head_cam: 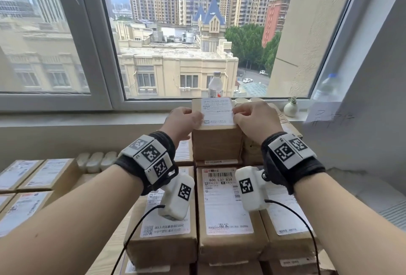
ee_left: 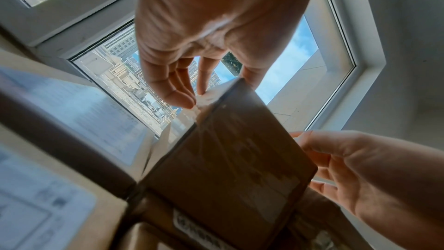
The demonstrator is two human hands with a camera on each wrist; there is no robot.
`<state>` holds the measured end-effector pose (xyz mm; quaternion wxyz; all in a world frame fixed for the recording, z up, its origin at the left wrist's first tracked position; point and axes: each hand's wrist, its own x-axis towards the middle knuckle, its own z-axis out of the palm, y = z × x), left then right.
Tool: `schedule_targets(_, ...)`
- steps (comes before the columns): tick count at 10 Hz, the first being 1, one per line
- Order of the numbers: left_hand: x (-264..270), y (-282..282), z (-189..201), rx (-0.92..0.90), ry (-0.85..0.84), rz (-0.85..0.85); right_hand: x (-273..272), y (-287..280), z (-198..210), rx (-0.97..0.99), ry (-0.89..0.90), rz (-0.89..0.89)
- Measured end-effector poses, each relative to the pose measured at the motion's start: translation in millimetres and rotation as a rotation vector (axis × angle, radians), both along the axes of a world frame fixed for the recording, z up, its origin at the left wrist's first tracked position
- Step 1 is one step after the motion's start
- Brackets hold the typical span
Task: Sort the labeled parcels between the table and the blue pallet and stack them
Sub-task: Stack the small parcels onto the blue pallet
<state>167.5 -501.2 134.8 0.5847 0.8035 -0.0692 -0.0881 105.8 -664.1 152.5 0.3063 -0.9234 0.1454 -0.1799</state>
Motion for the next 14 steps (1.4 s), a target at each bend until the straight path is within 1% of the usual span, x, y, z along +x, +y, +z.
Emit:
schedule_targets(3,3.7,1.0,-5.3,-0.031,0.007,-0.003,-0.4,-1.3,-0.6,0.0,-0.048,-0.058)
schedule_targets(9,1.0,3.8,-6.8,-0.044,0.007,-0.024,-11.0,6.1,0.0,0.02,-0.045,-0.09)
schedule_targets(11,-0.7,5.2,-5.2,-0.04,0.01,-0.032,-16.5,10.8,1.2,0.038,-0.041,-0.073)
schedule_targets(13,-5.8,12.2,0.6,-0.034,-0.032,-0.028,-24.5,22.0,11.7,0.036,-0.122,-0.026)
schedule_targets(14,-12.5,21.2,11.3,-0.052,-0.068,-0.024,-27.3,30.9,15.7,0.054,-0.16,0.029)
